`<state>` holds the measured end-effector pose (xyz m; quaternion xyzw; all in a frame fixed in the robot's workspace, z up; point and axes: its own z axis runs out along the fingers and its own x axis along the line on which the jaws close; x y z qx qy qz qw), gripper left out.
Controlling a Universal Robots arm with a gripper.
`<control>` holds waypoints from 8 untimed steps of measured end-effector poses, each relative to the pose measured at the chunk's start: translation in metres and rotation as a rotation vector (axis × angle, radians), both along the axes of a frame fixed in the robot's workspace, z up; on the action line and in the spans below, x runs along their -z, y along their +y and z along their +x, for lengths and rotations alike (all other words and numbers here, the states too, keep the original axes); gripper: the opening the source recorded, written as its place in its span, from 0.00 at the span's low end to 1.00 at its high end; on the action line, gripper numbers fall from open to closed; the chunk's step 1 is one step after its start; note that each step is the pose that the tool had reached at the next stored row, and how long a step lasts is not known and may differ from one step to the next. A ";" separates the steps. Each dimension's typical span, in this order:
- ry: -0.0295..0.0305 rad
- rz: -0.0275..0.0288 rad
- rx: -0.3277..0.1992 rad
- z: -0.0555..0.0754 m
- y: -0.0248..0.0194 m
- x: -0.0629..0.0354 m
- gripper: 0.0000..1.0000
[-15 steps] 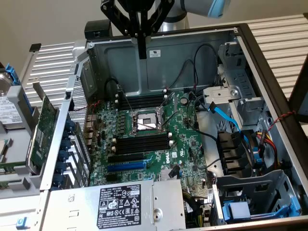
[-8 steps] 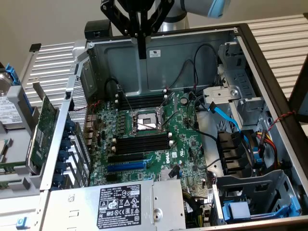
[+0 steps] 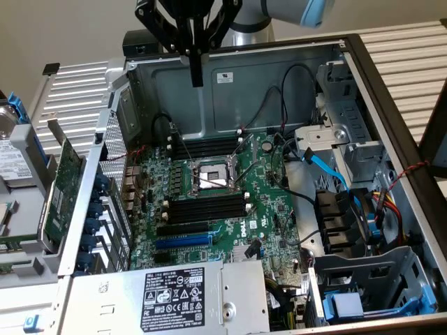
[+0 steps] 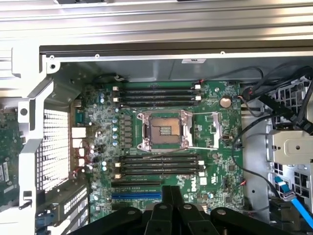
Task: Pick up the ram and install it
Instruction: 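Reach for the ram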
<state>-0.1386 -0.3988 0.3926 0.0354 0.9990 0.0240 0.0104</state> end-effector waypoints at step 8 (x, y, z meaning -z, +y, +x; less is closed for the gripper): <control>0.0000 0.0000 0.000 -0.036 0.0000 0.0000 0.11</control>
